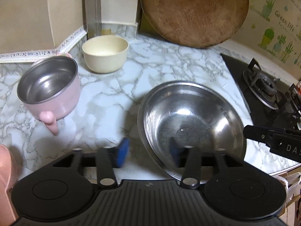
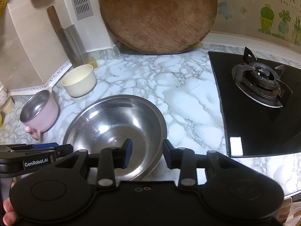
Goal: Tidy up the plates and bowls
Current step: 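Lower the steel bowl onto the counter and open both grippers, then move both grippers to the rim of the pink steel pot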
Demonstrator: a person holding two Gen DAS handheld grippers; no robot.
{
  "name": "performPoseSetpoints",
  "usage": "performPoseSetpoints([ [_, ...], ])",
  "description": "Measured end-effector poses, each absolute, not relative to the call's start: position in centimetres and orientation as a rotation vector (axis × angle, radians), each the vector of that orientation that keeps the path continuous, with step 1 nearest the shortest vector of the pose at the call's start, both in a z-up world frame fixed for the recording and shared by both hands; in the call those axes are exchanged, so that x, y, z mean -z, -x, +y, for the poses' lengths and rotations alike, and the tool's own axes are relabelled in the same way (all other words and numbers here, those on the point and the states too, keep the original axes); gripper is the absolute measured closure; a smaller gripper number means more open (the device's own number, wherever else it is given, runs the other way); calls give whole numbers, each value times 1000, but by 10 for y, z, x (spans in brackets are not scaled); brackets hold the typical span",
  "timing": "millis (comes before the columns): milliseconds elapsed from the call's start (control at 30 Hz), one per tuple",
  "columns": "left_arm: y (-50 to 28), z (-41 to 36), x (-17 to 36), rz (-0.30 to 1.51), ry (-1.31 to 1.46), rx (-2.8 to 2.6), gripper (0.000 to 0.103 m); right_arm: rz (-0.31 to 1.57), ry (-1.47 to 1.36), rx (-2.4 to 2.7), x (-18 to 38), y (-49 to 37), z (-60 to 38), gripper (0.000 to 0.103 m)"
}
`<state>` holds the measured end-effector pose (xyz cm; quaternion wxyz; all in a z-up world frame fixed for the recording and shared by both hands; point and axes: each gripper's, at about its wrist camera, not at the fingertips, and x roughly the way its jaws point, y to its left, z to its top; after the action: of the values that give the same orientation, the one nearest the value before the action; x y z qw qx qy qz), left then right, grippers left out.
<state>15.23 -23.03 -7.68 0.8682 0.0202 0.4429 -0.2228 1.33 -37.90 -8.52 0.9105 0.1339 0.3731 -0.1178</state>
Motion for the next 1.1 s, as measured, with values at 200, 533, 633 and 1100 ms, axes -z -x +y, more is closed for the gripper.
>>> performPoseSetpoints([
  [200,-148,-214,55,880,-20,469,44,737,-270,212,70,-9,-366,50],
  [533,-143,-175,11,724,5,404,33,651,-223,125,34,-11,-329,28],
  [633,-141,-164,0,672,10,382,32,627,-216,107,27,-14,-320,21],
  [1100,-149,-111,-26,588,46,285,24,493,-145,-2,-8,-53,-271,0],
])
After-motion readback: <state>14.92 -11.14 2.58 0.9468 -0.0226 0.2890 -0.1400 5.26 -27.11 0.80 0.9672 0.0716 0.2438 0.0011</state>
